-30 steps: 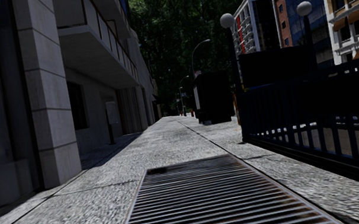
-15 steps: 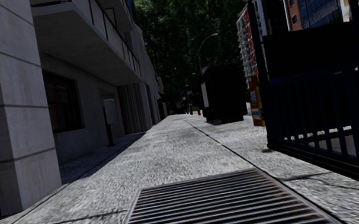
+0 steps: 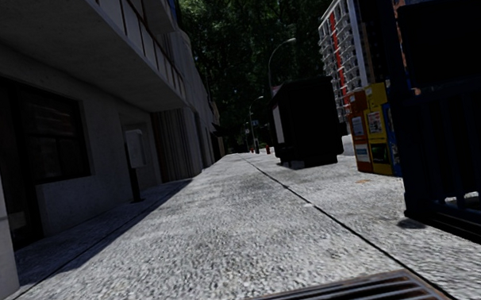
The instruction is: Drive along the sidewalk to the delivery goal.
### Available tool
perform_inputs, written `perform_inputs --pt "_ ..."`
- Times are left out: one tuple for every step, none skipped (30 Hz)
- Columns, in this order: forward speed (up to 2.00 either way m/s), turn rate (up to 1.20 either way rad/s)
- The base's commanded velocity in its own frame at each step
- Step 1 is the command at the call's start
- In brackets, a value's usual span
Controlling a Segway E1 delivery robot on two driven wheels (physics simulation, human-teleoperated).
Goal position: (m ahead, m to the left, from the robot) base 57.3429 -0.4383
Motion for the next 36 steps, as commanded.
perform_inputs --pt "2.0 0.0" --pt "2.0 0.0" --pt "2.0 0.0" --pt "2.0 0.0" --pt "2.0 0.0" --pt "2.0 0.0" --pt "2.0 0.0" --pt "2.0 0.0" --pt "2.0 0.0" --pt "2.0 0.0" --pt "2.0 0.0" --pt "2.0 0.0" --pt "2.0 0.0" --pt "2.0 0.0" --pt "1.99 0.0" --pt "1.97 0.0" --pt "1.97 0.0" --pt "1.97 0.0" --pt "2.0 0.0" --pt "2.0 0.0" --pt "2.0 0.0" --pt "2.0 0.0" --pt "2.0 0.0" --pt "2.0 0.0" --pt "2.0 0.0" --pt "2.0 0.0" --pt "2.0 0.0" --pt "2.0 0.0" --pt "2.0 0.0" --pt "2.0 0.0" --pt "2.0 0.0" --pt "2.0 0.0" --pt "2.0 0.0" --pt "2.0 0.0" --pt "2.0 0.0" --pt "2.0 0.0"
